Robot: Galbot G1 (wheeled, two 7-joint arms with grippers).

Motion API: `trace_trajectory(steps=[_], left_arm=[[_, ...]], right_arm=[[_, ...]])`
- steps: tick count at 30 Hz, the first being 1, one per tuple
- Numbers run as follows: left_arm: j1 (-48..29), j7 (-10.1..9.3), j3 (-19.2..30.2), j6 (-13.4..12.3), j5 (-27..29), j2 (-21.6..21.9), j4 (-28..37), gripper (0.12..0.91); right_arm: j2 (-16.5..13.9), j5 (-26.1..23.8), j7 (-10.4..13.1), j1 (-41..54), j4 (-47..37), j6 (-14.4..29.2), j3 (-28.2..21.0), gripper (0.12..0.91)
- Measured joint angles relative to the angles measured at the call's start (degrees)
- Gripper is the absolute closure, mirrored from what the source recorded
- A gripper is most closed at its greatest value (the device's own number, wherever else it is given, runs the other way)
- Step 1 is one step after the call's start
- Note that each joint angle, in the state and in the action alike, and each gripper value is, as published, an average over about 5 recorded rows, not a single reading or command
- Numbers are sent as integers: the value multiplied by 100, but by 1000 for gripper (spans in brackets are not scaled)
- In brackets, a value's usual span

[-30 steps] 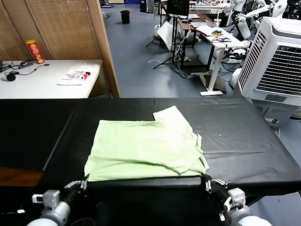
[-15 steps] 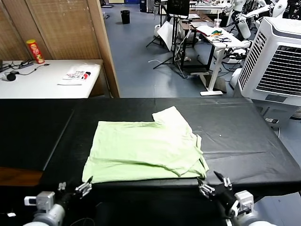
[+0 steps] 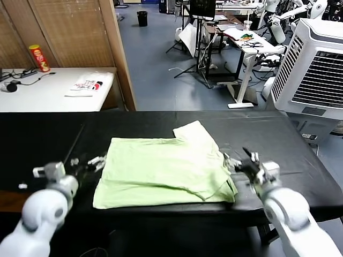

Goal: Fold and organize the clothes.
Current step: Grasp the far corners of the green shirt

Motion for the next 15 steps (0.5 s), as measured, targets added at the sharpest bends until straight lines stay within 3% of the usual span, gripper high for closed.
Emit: trace_trajectory(steps=[7, 15], left_arm=[[-1382, 110, 815, 338, -166, -70, 1389, 232], [-2220, 439, 1411, 556, -65, -355, 2465, 232]], right_arm=[[573, 1, -59, 1174, -1645, -159, -570, 227], [984, -149, -431, 1712, -2724, -174, -812, 227]])
